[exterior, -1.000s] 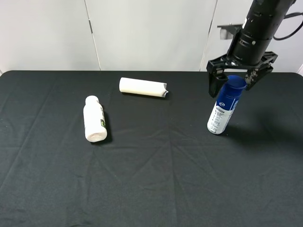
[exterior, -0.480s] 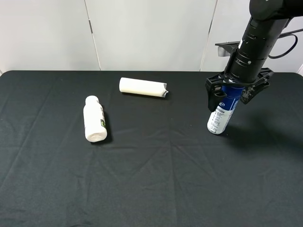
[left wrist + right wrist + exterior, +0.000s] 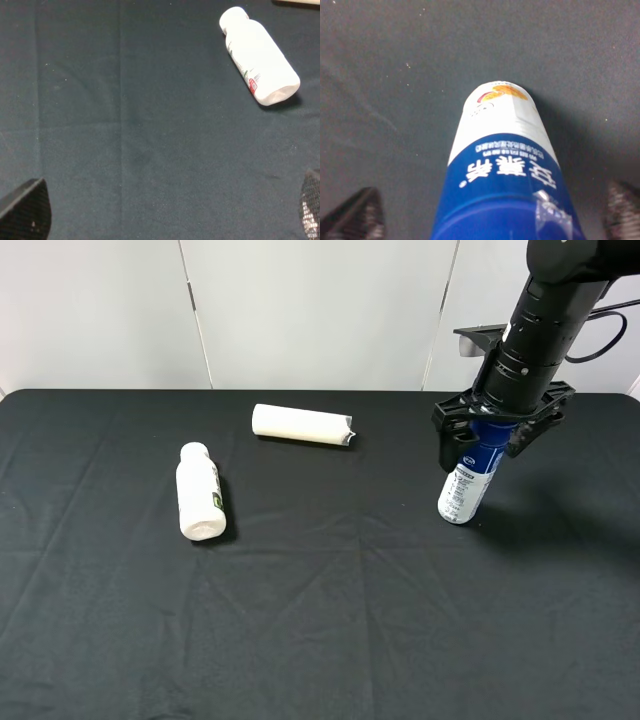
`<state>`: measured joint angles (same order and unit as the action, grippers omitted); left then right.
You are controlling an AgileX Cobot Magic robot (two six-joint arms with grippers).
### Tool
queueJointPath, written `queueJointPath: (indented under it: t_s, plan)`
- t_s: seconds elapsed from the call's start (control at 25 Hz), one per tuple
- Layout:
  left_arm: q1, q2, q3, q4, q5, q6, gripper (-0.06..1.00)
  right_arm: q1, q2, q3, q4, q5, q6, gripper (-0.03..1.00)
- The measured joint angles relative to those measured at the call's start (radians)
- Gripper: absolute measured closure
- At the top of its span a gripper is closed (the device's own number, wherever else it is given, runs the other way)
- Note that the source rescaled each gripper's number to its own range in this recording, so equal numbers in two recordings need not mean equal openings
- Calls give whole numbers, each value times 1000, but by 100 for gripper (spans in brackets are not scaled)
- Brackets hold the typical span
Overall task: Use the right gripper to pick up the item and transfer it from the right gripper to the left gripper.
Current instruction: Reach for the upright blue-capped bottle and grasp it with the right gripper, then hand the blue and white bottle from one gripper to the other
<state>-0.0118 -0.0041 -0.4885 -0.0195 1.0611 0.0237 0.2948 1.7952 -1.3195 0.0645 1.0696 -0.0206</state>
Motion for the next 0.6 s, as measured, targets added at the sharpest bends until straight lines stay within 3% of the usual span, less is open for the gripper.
queueJointPath:
  t_s: [0.04,0.6]
  plan:
    - [0,0,0,0,0,0,-4,0,0,0,-5,0,2,96]
    - [0,0,0,0,0,0,-4,0,2,-13,-7,18,-1,96]
